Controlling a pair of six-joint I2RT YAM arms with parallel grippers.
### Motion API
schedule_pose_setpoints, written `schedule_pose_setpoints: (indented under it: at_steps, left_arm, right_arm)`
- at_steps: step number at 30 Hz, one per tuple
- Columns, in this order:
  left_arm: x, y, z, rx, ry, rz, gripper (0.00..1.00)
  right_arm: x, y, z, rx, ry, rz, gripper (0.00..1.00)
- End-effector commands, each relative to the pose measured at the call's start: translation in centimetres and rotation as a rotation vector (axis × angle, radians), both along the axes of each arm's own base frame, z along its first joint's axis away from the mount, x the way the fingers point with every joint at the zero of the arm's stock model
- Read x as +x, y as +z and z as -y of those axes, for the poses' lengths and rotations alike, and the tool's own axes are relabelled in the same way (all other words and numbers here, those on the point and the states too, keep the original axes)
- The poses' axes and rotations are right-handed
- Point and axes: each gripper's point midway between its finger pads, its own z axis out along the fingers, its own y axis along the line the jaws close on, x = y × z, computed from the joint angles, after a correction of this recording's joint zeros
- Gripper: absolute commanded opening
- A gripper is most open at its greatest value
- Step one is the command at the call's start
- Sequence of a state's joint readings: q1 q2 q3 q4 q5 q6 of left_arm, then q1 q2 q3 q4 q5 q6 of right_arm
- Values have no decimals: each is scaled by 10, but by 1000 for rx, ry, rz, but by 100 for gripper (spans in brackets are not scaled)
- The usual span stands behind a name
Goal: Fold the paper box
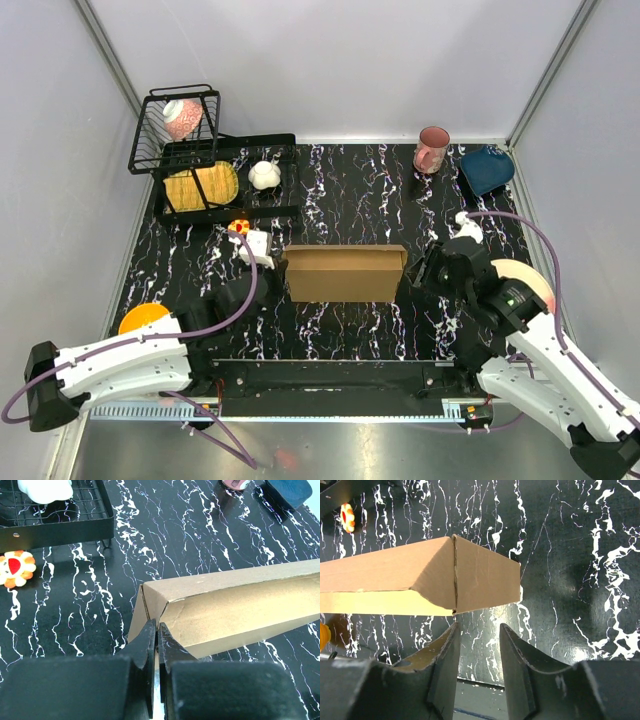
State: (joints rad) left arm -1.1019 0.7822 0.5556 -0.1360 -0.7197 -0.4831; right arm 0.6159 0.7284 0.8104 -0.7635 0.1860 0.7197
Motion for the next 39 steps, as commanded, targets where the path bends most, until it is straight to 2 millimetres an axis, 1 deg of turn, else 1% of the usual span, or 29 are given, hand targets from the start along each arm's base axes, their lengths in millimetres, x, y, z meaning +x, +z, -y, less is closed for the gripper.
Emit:
schedule_pose_setpoints:
  at_steps: [1, 4, 7, 9, 14, 15, 18, 23, 26, 32, 34, 37, 39]
  left_arm:
    - [-8, -30, -4, 117, -20, -75, 2]
    - [-8, -30, -3, 127, -20, -76, 2]
    - [-7, -28, -3, 129, -18, -73, 2]
    - [-7, -28, -3, 130, -17, -72, 1]
    - [-7, -28, -2, 134, -21, -73, 2]
    - [-7, -28, -3, 134, -21, -73, 2]
    - [-8, -27, -2, 133, -22, -73, 2]
    - [-8, -26, -3, 138, -23, -71, 2]
    - [-7, -25, -3, 138, -23, -69, 1]
    - [-7, -25, -3, 138, -25, -69, 2]
    - [-8, -26, -3, 144, -25, -70, 1]
    - [-8, -26, -3, 144, -27, -70, 2]
    - [-8, -26, -3, 145, -27, -70, 2]
  right_arm:
    - [8, 42, 6, 19, -24, 103, 45]
    - [13, 62, 3, 22, 1, 160, 46]
    - [18, 78, -3, 17, 43, 210, 50]
    - [20, 81, -5, 6, 61, 220, 52]
    - [25, 73, -6, -42, 76, 201, 50]
    - [27, 68, -5, -58, 74, 194, 47]
    - [26, 60, -3, -86, 83, 179, 44]
    - [25, 59, -5, -79, 94, 182, 44]
    - [27, 55, -7, -92, 102, 172, 43]
    - [27, 51, -12, -105, 143, 164, 38]
    - [26, 48, -13, -108, 157, 161, 38]
    - [26, 45, -13, -117, 169, 164, 41]
    - [28, 44, -13, -123, 165, 164, 41]
